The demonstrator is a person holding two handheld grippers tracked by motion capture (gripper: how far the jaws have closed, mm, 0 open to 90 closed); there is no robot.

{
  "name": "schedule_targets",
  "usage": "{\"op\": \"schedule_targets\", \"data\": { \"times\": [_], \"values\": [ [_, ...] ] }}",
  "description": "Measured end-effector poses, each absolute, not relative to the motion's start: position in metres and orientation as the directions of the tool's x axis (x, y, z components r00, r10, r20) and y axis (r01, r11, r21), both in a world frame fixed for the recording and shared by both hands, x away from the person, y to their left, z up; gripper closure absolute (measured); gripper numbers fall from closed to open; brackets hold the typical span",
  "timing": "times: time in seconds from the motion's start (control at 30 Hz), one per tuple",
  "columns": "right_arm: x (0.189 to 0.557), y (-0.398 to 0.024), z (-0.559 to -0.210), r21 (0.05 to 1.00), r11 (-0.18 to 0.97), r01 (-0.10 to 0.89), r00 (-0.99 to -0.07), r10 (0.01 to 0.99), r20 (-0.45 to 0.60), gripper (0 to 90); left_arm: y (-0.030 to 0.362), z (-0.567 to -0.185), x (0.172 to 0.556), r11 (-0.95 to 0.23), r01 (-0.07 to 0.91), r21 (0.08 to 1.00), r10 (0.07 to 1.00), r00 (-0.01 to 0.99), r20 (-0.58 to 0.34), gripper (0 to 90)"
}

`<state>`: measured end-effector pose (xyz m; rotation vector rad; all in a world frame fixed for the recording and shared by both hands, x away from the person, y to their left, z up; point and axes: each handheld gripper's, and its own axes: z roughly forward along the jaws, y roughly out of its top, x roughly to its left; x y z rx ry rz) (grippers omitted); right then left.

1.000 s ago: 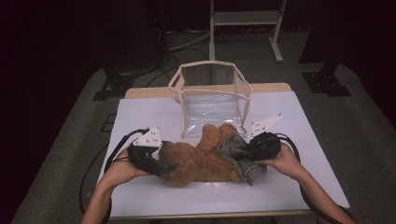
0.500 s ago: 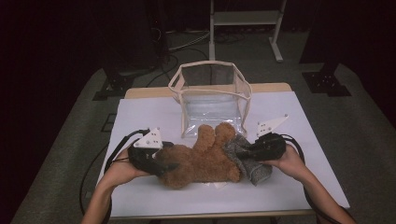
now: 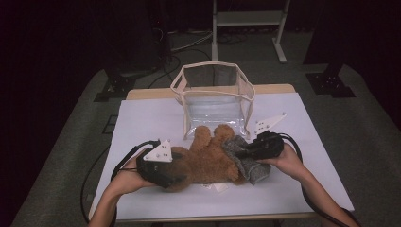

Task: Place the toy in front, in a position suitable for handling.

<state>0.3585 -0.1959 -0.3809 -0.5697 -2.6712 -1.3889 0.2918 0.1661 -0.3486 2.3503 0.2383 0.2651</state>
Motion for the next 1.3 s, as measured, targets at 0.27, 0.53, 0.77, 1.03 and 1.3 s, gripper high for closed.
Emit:
{"op": "schedule_targets", "data": {
  "times": [0.27,0.53,0.77,1.03,1.3],
  "values": [
    [0.346,-0.167,-0.372,0.782,0.547,0.298,-0.954,0.205,0.220,80.0,0.180,-0.354,0.307,-0.712,0.149,0.686,0.326,0.936,0.135,30.7],
    [0.331,-0.137,-0.362,0.792,0.569,0.221,-0.975,0.123,0.184,79.9,0.170,-0.348,0.308,-0.702,0.126,0.701,0.298,0.946,0.129,30.3],
    [0.345,-0.151,-0.366,0.796,0.542,0.271,-0.960,0.217,0.180,79.9,0.144,-0.344,0.292,-0.712,0.034,0.702,0.214,0.962,0.171,28.6],
    [0.366,-0.170,-0.383,0.796,0.493,0.351,-0.927,0.300,0.224,79.7,0.121,-0.353,0.300,-0.704,0.025,0.710,0.223,0.957,0.188,26.2],
    [0.367,-0.180,-0.384,0.792,0.493,0.359,-0.920,0.328,0.214,79.7,0.097,-0.352,0.310,-0.688,-0.001,0.726,0.238,0.945,0.226,22.1]
  ]
}}
